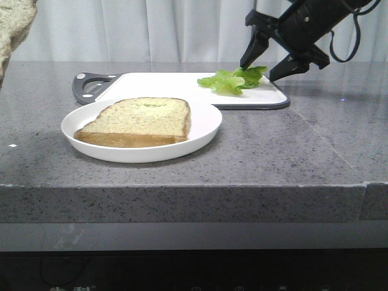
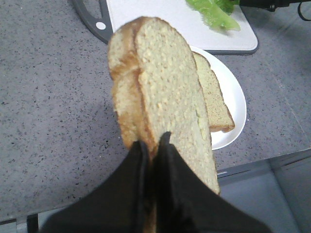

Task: Left arm grabs bread, right arm adds lettuce
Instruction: 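Lower the right gripper onto the lettuce leaf and grasp it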

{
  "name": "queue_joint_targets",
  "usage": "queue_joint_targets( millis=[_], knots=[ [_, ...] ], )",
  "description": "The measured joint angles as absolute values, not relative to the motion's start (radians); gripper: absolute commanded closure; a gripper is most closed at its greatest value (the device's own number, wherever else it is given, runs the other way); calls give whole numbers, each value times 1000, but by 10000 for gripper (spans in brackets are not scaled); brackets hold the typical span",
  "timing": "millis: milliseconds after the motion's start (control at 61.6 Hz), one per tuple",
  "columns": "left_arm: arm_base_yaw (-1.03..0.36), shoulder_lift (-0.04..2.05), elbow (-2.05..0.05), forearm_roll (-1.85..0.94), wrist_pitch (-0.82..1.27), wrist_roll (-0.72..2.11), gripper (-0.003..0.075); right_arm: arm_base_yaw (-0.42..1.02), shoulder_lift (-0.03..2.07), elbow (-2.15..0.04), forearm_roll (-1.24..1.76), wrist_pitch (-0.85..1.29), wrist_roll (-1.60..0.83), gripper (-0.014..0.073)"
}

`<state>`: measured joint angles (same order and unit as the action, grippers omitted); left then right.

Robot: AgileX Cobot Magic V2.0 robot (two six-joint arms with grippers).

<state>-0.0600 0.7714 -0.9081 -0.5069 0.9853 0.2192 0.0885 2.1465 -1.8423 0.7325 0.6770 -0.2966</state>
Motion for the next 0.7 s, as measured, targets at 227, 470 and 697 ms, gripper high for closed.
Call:
queue_joint_targets(
  millis=[227,470,697],
  knots=[
    [-60,771,-908,-507,985,219,741,116,2175,-1880,745,695,-328,244],
    [-60,771,-908,-507,985,219,741,127,2182,-1883,761,697,-336,560],
    [-60,771,-908,-507,985,219,741,127,2165,-1892,761,704,-354,712]
  ],
)
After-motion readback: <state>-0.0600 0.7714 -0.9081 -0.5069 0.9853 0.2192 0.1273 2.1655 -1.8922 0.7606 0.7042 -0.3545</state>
